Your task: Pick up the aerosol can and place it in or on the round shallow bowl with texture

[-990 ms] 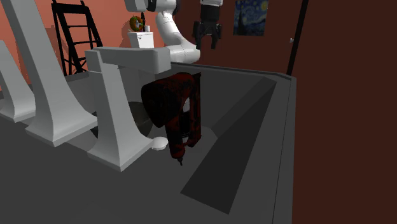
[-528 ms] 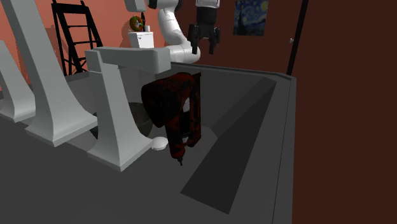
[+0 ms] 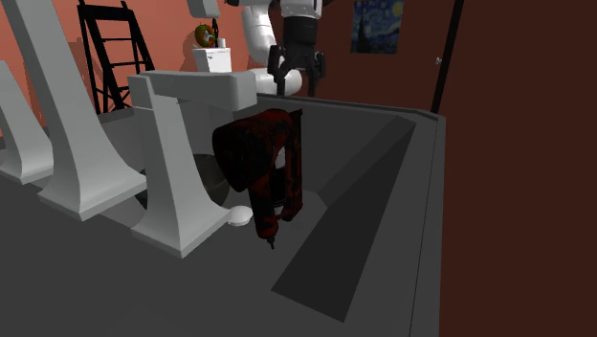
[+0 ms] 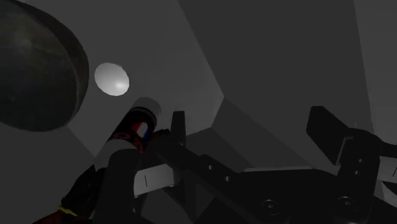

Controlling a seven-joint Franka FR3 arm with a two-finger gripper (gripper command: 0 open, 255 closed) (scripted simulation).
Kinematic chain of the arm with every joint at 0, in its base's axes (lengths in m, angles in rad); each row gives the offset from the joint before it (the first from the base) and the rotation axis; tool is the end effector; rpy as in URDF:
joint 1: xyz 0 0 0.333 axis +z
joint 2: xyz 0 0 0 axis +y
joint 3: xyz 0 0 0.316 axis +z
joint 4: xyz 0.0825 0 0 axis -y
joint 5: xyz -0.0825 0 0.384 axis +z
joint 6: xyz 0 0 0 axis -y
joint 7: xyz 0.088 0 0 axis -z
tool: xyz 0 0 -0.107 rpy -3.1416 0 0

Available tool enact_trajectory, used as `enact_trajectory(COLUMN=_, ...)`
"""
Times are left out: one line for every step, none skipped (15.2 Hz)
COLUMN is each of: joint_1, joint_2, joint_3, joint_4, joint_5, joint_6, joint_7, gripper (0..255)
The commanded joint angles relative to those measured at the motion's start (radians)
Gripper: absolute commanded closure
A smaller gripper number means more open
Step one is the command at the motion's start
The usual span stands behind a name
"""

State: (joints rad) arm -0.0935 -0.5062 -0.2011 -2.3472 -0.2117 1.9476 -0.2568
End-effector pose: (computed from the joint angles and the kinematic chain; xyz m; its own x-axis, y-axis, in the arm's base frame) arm 0.3883 -0.1415 0.5250 0.9963 0.0544 0.0668 0.0456 -0.9908 0.1275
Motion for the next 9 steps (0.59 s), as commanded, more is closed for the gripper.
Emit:
enact_trajectory(joint_1=-0.008, joint_2=0.061, joint_3=-0.027, joint_4=0.038, joint_5=-0.003, joint_6=0.051, joint_7=-0.016, gripper=0)
enact_trajectory(joint_1=-0.011, joint_2=0.089, joint_3=-0.040, joint_4=0.056, joint_5=-0.002, joint_6=0.074, joint_7=-0.024, gripper=0)
enact_trajectory(joint_1=-0.014, joint_2=0.117, joint_3=-0.053, joint_4=0.075, joint_5=-0.001, joint_6=0.096, joint_7=-0.032, gripper=0)
enact_trajectory(joint_1=-0.017, joint_2=0.146, joint_3=-0.066, joint_4=0.095, joint_5=0.003, joint_6=0.117, joint_7=-0.041, gripper=0)
enact_trajectory(joint_1=-0.020, joint_2=0.175, joint_3=-0.079, joint_4=0.116, joint_5=0.007, joint_6=0.137, joint_7=-0.051, gripper=0)
enact_trajectory(joint_1=-0.023, joint_2=0.204, joint_3=-0.091, joint_4=0.138, joint_5=0.013, joint_6=0.157, joint_7=-0.061, gripper=0)
enact_trajectory(joint_1=-0.026, joint_2=0.233, joint_3=-0.104, joint_4=0.161, joint_5=0.020, joint_6=0.175, joint_7=-0.071, gripper=0)
enact_trajectory(joint_1=-0.028, joint_2=0.263, joint_3=-0.116, joint_4=0.185, joint_5=0.029, joint_6=0.193, joint_7=-0.083, gripper=0)
enact_trajectory(joint_1=-0.031, joint_2=0.292, joint_3=-0.128, joint_4=0.210, joint_5=0.040, joint_6=0.210, joint_7=-0.094, gripper=0)
